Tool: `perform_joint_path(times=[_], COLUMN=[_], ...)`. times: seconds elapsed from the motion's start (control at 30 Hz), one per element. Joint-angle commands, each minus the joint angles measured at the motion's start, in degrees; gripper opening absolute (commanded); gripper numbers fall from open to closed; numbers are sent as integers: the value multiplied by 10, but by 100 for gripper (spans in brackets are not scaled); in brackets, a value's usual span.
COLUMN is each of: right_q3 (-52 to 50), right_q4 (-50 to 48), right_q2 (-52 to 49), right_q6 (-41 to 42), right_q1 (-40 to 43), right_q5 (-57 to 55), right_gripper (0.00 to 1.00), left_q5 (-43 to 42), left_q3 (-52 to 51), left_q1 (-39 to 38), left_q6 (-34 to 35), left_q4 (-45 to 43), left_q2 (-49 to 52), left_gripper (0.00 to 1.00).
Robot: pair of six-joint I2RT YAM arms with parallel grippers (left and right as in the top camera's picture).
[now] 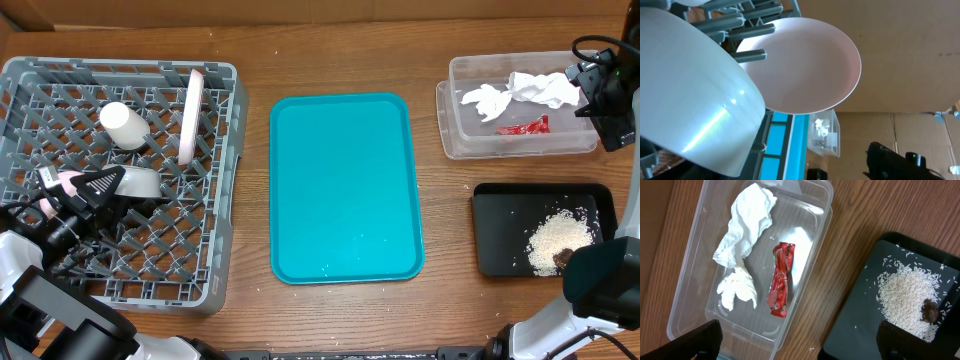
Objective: Sort waste into correct bins and load items into the dishwasher
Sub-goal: 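Lower the bowl into the front-left slots of the grey rack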
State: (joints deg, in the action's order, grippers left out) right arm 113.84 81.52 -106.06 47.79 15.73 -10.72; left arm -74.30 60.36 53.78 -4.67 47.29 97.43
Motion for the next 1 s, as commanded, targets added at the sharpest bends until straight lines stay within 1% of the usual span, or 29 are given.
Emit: perform_joint_path(times=[0.0, 0.07, 0.13, 0.17, 0.27, 0.33, 0.37, 0.43, 0.47, 0.57, 0.6, 0.63, 0.67, 0.83, 0.97], right_q3=[7, 7, 6, 7, 7, 6, 7, 7, 7, 7, 7, 7, 7, 7, 7], right_q4=[-2, -2, -2, -2, -2, -2, -2, -2, -2, -2, -2, -2, -2, -2, -2], right_q2=[12, 12, 12, 12, 12, 12, 12, 12, 12, 12, 12, 12, 12, 12, 12], right_q6=[0, 0, 0, 0, 0, 0, 0, 0, 0, 0, 0, 0, 0, 0, 0], right_q1=[1, 1, 1, 1, 1, 1, 1, 1, 1, 1, 1, 1, 1, 1, 1], right_q5=[-3, -3, -3, -3, -3, -3, -3, -3, -3, -3, -3, -3, -3, -3, -3], right_gripper=[100, 100, 100, 100, 100, 100, 100, 100, 100, 100, 100, 100, 100, 100, 100], left_q5=[4, 9, 70, 130, 271, 342, 364, 373, 373, 372, 370, 367, 368, 379, 381], left_q3=[25, 46, 92, 118, 179, 211, 223, 234, 234, 234, 234, 234, 234, 231, 230], left_q1=[3, 3, 3, 3, 3, 2, 2, 2, 2, 2, 2, 1, -3, -42, -96], left_q6=[42, 48, 48, 49, 49, 74, 95, 98, 99, 124, 135, 142, 146, 156, 159], left_q4=[7, 20, 68, 101, 176, 215, 230, 249, 253, 251, 245, 236, 217, 163, 113], left_q2=[2, -1, -10, -13, -20, -21, -21, -21, -21, -21, -21, -21, -21, -21, -21], left_gripper=[88, 87, 83, 81, 81, 81, 81, 80, 76, 36, 20, 9, 4, 4, 4])
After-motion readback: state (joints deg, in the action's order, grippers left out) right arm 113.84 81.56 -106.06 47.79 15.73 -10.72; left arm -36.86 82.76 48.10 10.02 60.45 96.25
